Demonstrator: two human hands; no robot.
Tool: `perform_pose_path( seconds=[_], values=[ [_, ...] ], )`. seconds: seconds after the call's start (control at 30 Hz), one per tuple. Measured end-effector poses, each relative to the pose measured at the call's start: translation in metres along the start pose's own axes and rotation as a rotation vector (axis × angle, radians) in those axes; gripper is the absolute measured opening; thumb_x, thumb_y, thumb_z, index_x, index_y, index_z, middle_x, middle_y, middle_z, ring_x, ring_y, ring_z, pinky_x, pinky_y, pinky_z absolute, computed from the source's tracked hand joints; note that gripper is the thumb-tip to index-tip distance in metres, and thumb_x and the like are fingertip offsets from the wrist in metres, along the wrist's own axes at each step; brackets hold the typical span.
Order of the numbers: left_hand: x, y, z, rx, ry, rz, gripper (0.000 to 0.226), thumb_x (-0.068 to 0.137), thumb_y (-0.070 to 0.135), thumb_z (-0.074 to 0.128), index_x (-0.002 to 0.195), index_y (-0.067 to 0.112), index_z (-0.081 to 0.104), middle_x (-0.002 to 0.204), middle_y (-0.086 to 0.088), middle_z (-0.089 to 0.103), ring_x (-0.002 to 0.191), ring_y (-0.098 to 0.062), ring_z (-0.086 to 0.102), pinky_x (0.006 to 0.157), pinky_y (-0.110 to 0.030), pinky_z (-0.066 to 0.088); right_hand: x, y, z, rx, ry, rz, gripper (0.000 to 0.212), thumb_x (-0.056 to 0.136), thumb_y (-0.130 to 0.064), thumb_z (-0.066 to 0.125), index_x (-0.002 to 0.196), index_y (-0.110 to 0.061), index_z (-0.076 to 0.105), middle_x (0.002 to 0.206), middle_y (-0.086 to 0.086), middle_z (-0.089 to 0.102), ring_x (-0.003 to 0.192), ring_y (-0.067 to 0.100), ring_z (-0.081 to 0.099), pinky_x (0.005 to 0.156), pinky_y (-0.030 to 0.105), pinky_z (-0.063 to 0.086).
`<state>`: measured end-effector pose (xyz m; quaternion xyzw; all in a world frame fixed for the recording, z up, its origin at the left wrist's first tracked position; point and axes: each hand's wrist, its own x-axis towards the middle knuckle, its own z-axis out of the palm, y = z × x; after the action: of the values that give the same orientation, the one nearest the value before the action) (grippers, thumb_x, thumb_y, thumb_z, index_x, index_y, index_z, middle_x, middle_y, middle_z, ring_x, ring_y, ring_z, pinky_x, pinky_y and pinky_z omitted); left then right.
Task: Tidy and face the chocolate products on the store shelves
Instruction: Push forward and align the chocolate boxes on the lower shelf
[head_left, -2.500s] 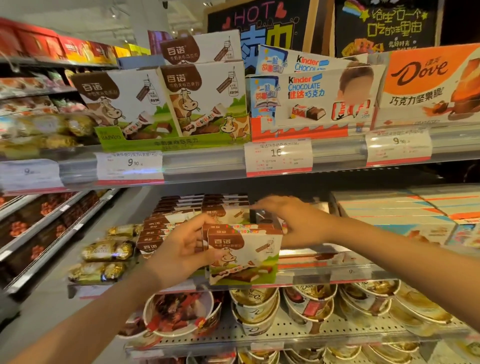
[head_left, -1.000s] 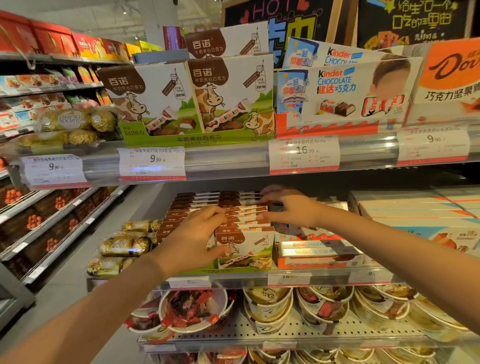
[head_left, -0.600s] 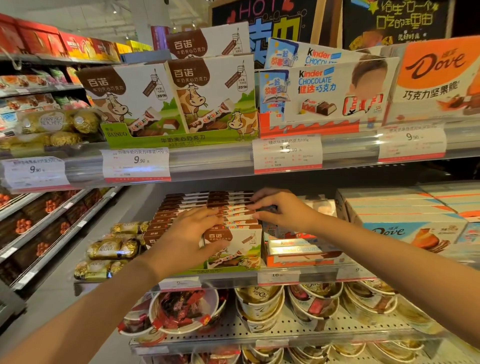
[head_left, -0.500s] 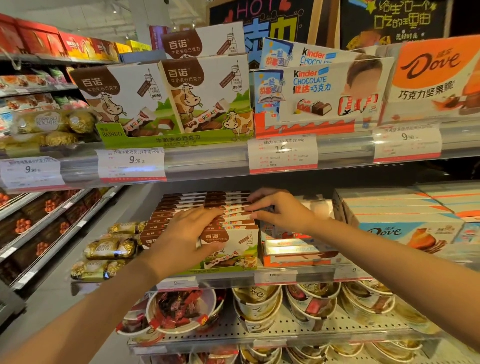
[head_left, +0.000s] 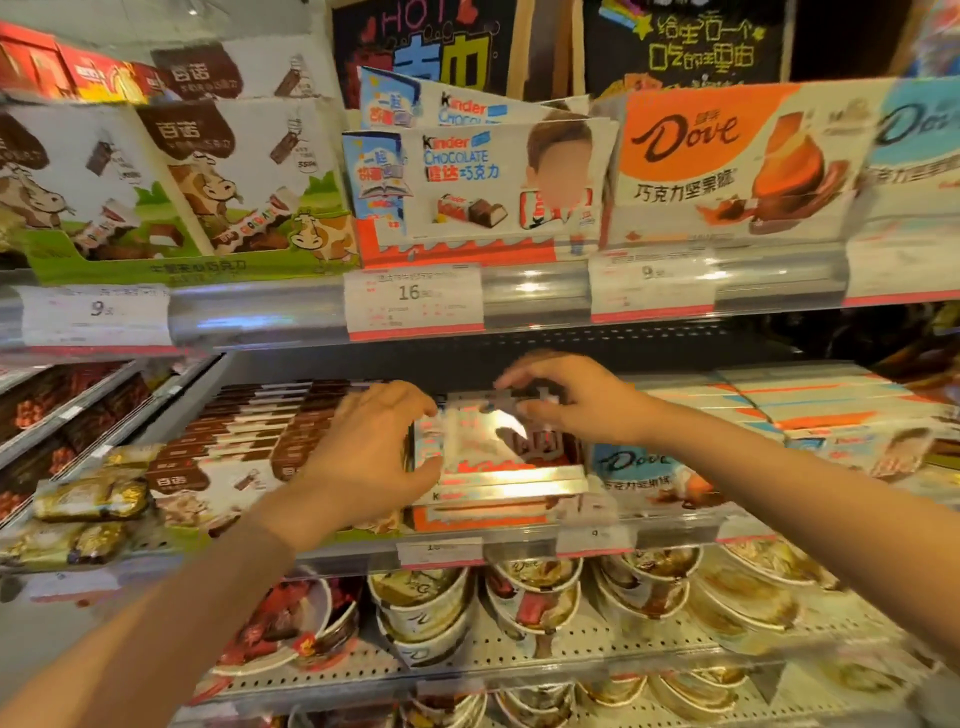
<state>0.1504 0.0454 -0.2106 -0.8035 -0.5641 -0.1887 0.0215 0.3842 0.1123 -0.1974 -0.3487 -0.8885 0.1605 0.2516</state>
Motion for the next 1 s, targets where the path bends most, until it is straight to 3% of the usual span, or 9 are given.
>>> perform_pose_path(
  seconds=[0.07, 0.2, 0.37, 0.47, 0.53, 0.67, 0.8, 0.9, 1.0],
  values=[
    [0.015, 0.02, 0.015, -0.061, 0.005, 0.049, 0.048, 0.071, 0.055, 0.048, 0.109, 0.026, 0.054, 0.118, 0.006, 0.052, 0.112, -0.016, 0.047, 0.098, -0.033, 0.034, -0.028, 0.015, -0.028, -0.02, 0.027, 0.063, 0.026, 0.087, -0.011, 0.062, 0.112, -0.014, 0.063, 0.114, 0.002, 0.061, 0.105, 0.011, 0.055, 0.088, 0.011, 0.04],
    [0.044, 0.066, 0.037, -0.182, -0.026, 0.154, 0.033, 0.073, 0.052, 0.063, 0.096, 0.033, 0.049, 0.12, 0.01, 0.05, 0.115, -0.013, 0.044, 0.102, -0.038, 0.035, -0.081, 0.046, -0.079, -0.139, 0.04, 0.194, 0.012, 0.08, -0.011, 0.07, 0.092, -0.012, 0.066, 0.106, 0.006, 0.063, 0.101, 0.018, 0.058, 0.09, 0.03, 0.044],
    [0.077, 0.102, 0.061, -0.057, -0.268, 0.271, 0.08, 0.062, 0.058, 0.076, 0.129, 0.031, 0.041, 0.138, 0.011, 0.034, 0.127, -0.013, 0.029, 0.108, -0.042, 0.024, -0.128, 0.084, -0.122, -0.413, -0.04, 0.36, 0.019, 0.072, -0.02, 0.078, 0.087, -0.012, 0.069, 0.094, 0.006, 0.065, 0.091, 0.022, 0.059, 0.082, 0.036, 0.044],
    [0.089, 0.108, 0.074, -0.102, -0.242, 0.274, 0.078, 0.067, 0.044, 0.078, 0.132, 0.031, 0.036, 0.138, 0.011, 0.034, 0.125, -0.013, 0.033, 0.104, -0.037, 0.03, -0.147, 0.095, -0.136, -0.539, -0.132, 0.466, 0.013, 0.075, -0.031, 0.075, 0.078, -0.022, 0.066, 0.093, 0.002, 0.062, 0.09, 0.02, 0.057, 0.079, 0.034, 0.046],
    [0.093, 0.109, 0.08, -0.144, -0.212, 0.273, 0.07, 0.071, 0.035, 0.077, 0.128, 0.032, 0.036, 0.137, 0.01, 0.035, 0.123, -0.012, 0.036, 0.104, -0.037, 0.033, -0.155, 0.098, -0.137, -0.614, -0.227, 0.507, 0.01, 0.079, -0.028, 0.07, 0.087, -0.022, 0.069, 0.102, 0.001, 0.06, 0.098, 0.019, 0.055, 0.086, 0.034, 0.046],
    [0.093, 0.108, 0.084, -0.172, -0.212, 0.263, 0.065, 0.074, 0.03, 0.075, 0.127, 0.032, 0.036, 0.137, 0.009, 0.035, 0.123, -0.012, 0.035, 0.105, -0.037, 0.035, -0.158, 0.101, -0.136, -0.714, -0.299, 0.524, 0.034, 0.079, -0.024, 0.07, 0.113, -0.019, 0.067, 0.122, 0.001, 0.056, 0.111, 0.018, 0.052, 0.093, 0.034, 0.045],
    [0.091, 0.109, 0.083, -0.168, -0.207, 0.271, 0.066, 0.076, 0.031, 0.074, 0.13, 0.031, 0.036, 0.138, 0.009, 0.034, 0.123, -0.011, 0.034, 0.105, -0.035, 0.032, -0.155, 0.107, -0.131, -0.931, -0.366, 0.489, 0.052, 0.079, -0.036, 0.07, 0.128, -0.027, 0.054, 0.136, -0.002, 0.04, 0.114, 0.018, 0.049, 0.084, 0.027, 0.044],
    [0.091, 0.11, 0.082, -0.173, -0.218, 0.244, 0.067, 0.076, 0.03, 0.074, 0.131, 0.032, 0.035, 0.138, 0.01, 0.034, 0.123, -0.009, 0.033, 0.106, -0.034, 0.032, -0.157, 0.113, -0.133, -0.944, -0.393, 0.471, 0.051, 0.081, -0.041, 0.067, 0.127, -0.026, 0.054, 0.139, -0.002, 0.036, 0.115, 0.019, 0.048, 0.087, 0.028, 0.044],
    [0.09, 0.111, 0.082, -0.184, -0.223, 0.218, 0.066, 0.076, 0.03, 0.074, 0.13, 0.033, 0.036, 0.137, 0.012, 0.034, 0.119, -0.003, 0.031, 0.104, -0.029, 0.031, -0.158, 0.115, -0.145, -0.764, -0.322, 0.473, 0.035, 0.084, -0.037, 0.064, 0.115, -0.023, 0.06, 0.13, -0.005, 0.049, 0.109, 0.017, 0.054, 0.088, 0.029, 0.047]
  ],
)
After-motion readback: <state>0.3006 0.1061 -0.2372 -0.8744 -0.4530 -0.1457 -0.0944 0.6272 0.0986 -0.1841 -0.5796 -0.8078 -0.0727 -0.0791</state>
